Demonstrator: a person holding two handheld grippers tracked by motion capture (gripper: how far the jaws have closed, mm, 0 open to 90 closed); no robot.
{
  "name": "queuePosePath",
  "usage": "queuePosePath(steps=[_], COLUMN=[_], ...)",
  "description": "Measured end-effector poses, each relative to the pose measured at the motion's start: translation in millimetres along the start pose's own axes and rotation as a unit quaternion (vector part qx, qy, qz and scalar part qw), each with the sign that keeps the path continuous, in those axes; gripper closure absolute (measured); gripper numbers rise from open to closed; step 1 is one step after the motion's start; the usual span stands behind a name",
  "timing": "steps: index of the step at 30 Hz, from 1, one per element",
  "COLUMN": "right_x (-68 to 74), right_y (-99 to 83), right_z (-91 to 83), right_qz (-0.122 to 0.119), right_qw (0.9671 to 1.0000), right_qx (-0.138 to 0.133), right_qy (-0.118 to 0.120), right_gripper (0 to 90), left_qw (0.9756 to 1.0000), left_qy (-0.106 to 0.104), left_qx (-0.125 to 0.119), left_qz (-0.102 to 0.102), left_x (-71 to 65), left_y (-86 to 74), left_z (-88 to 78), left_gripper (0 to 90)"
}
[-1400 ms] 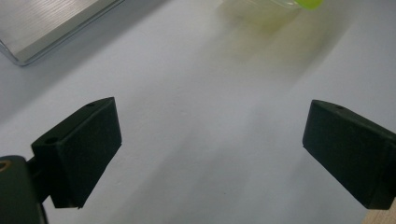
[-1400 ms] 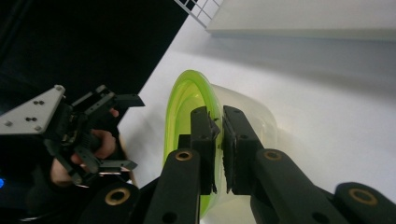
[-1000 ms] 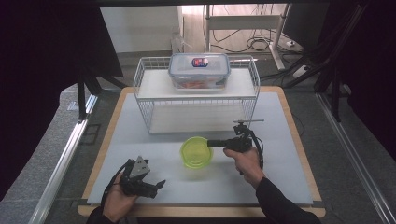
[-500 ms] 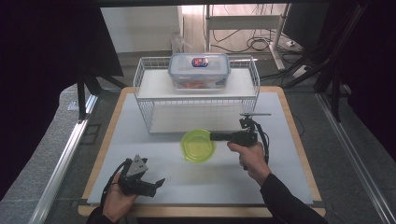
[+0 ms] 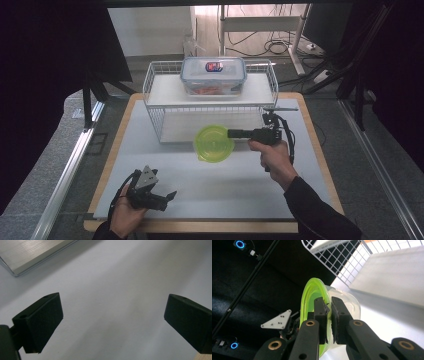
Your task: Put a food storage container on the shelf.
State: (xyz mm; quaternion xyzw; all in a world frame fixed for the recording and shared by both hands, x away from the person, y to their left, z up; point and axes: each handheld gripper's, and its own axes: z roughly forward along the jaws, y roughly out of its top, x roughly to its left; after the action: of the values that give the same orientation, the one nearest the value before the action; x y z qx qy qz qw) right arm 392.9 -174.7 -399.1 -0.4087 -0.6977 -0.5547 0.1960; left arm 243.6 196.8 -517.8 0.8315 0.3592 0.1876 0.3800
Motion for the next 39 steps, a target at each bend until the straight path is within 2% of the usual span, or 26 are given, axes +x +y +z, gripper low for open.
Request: queuePosePath(steps=[11, 19, 29, 39], right_x=[23.9, 40.9, 61.0, 69.9], right_y=[32.2, 62.0, 99.8, 136.2], right_z=[-13.5, -27.0, -33.4, -29.7], right_qz=[-0.003, -0.007, -0.017, -0.026], right_qw=[0.9999, 0.9991, 0.9975, 0.9949], right_qx=[-0.015, -0.039, -0.069, -0.094], right_qy=[0.008, 0.012, 0.003, -0.028], right_gripper=[84.2, 84.3, 84.3, 84.2], left_qw=[1.0, 1.0, 1.0, 0.9999], left_qy=[0.001, -0.001, 0.001, 0.001], left_qx=[0.002, 0.001, 0.001, -0.009], left_qz=[0.002, 0.003, 0.005, 0.009], left_x=[-0.1, 0.4, -0.2, -2.0], left_y=[-0.1, -0.1, 0.1, 1.1], left_z=[1.2, 0.9, 1.2, 0.4], left_gripper=[2.0, 2.1, 2.1, 2.2])
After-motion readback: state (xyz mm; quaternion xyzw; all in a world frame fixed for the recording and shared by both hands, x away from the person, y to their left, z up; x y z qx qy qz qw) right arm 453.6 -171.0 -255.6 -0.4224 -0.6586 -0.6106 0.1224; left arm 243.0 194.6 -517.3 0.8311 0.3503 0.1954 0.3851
